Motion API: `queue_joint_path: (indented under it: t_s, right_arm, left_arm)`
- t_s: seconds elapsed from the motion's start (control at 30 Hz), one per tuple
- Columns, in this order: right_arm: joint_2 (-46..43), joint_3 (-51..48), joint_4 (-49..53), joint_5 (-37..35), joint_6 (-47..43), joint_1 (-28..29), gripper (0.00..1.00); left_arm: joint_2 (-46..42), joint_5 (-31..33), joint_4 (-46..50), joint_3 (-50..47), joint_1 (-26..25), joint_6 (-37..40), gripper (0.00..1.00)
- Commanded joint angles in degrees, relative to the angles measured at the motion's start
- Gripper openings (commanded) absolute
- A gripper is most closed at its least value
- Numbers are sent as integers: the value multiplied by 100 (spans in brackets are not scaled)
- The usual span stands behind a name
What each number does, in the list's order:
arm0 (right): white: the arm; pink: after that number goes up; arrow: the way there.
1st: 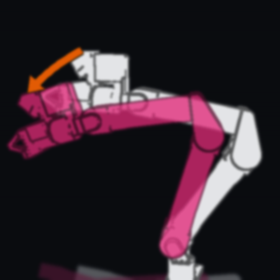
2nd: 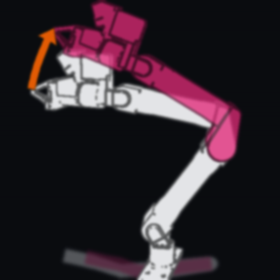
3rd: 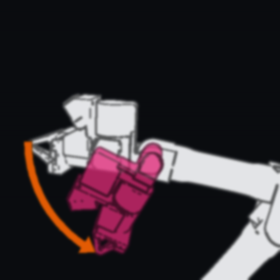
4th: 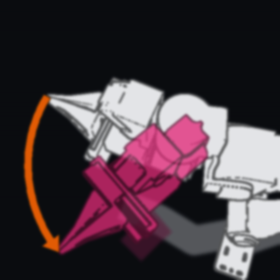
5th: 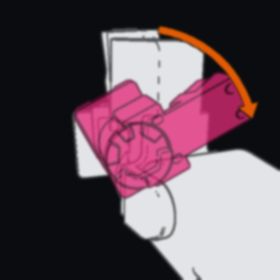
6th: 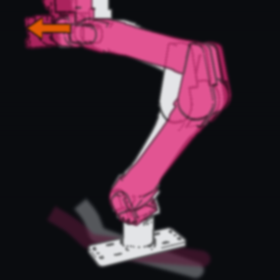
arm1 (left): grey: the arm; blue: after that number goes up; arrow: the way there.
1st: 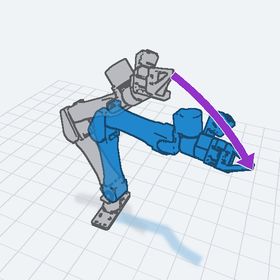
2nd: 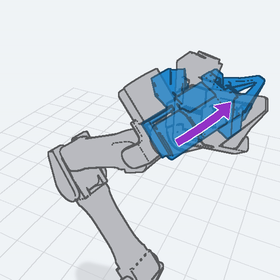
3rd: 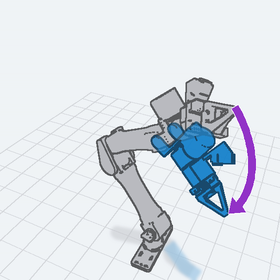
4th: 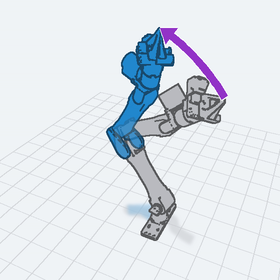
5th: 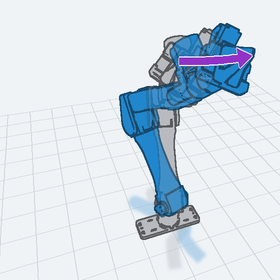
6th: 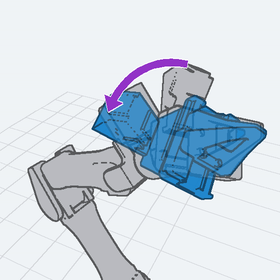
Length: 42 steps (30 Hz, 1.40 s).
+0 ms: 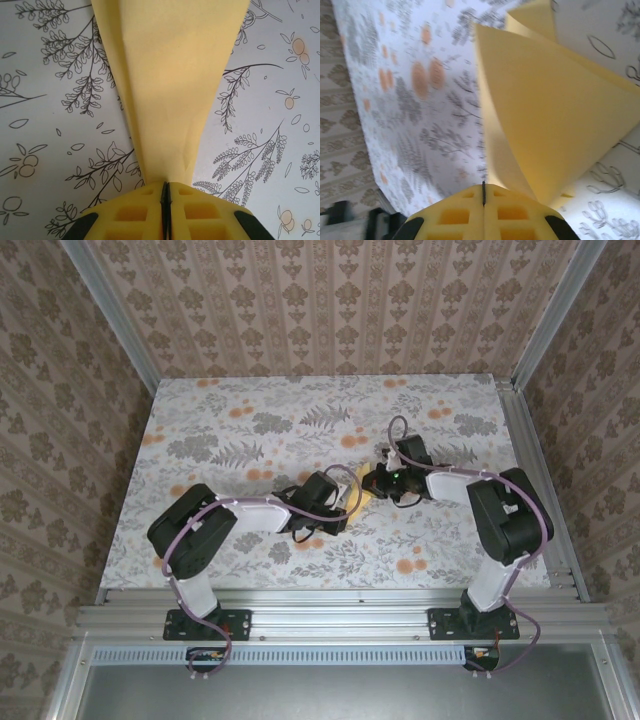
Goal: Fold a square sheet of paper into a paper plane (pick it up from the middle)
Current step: Fold the wing for the fifth time at the center of the table.
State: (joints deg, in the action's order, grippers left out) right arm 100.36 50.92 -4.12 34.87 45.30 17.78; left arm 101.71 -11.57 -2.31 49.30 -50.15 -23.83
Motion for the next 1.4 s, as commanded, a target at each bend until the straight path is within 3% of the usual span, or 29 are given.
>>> queue_joint_path:
  t_s: [0.0, 0.6, 1.37]
  right_arm:
    - [-201, -90, -166, -61, 273, 58, 8]
    - [969, 50, -1380, 125, 603, 340, 8]
    - [1591, 830, -146, -532, 207, 148, 6]
  left_arm:
    - [372, 435, 1689, -344, 18, 293, 11]
    - [496, 441, 1671, -321, -3, 487, 11]
    - [560, 459, 1746, -546, -41, 735, 11]
